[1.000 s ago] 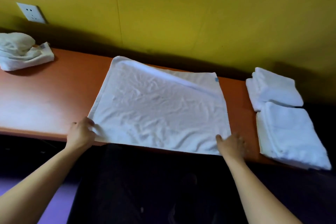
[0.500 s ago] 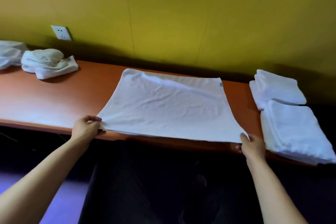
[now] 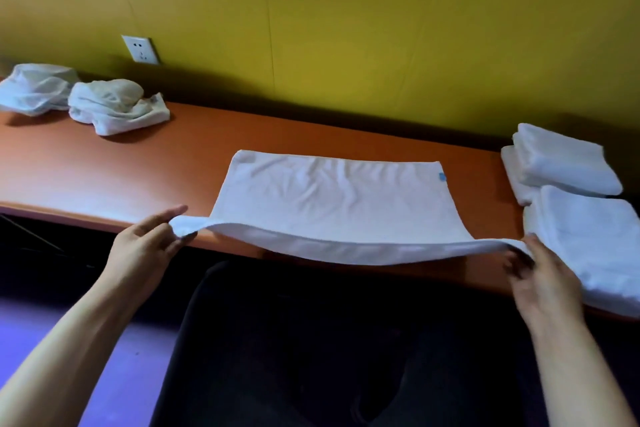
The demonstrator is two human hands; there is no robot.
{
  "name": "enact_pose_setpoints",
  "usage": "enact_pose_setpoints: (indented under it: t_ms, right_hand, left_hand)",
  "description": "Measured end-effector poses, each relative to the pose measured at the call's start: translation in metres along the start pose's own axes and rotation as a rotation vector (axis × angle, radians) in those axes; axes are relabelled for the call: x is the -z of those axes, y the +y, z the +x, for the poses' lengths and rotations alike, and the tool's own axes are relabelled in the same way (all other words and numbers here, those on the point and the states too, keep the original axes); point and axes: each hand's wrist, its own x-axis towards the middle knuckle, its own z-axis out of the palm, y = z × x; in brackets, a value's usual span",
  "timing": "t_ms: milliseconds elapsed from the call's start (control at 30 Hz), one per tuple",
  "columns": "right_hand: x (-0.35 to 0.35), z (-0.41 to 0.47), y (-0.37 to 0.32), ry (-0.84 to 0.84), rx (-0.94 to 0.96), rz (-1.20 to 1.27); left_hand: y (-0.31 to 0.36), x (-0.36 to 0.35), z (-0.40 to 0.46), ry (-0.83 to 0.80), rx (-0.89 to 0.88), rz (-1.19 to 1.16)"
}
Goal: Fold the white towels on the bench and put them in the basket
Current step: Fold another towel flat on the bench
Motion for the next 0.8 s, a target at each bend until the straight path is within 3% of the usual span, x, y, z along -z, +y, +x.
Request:
enact_pose_setpoints:
  t_ms: [167, 400, 633, 800]
  right_hand:
    - [-0.033, 0.021, -0.007, -0.117, -0.055, -0.014]
    - [-0.087, 0.083, 0.014, 0.03, 0.186, -0.29]
    - [-0.139, 0.152, 0.018, -0.019, 0.242, -0.428]
    - [-0.163, 0.19, 0.035, -0.021, 0.253, -0.536]
  left_hand:
    - [-0.009, -0.021, 0.027, 0.058, -0.028, 0.035]
    - [-0.004, -0.051, 0.078, 0.069, 0.118, -0.177]
    - [-0.007, -0.09, 0.149, 0.226, -0.101, 0.208]
    - [-0.014, -0.115, 0.196, 0.264, -0.136, 0.447]
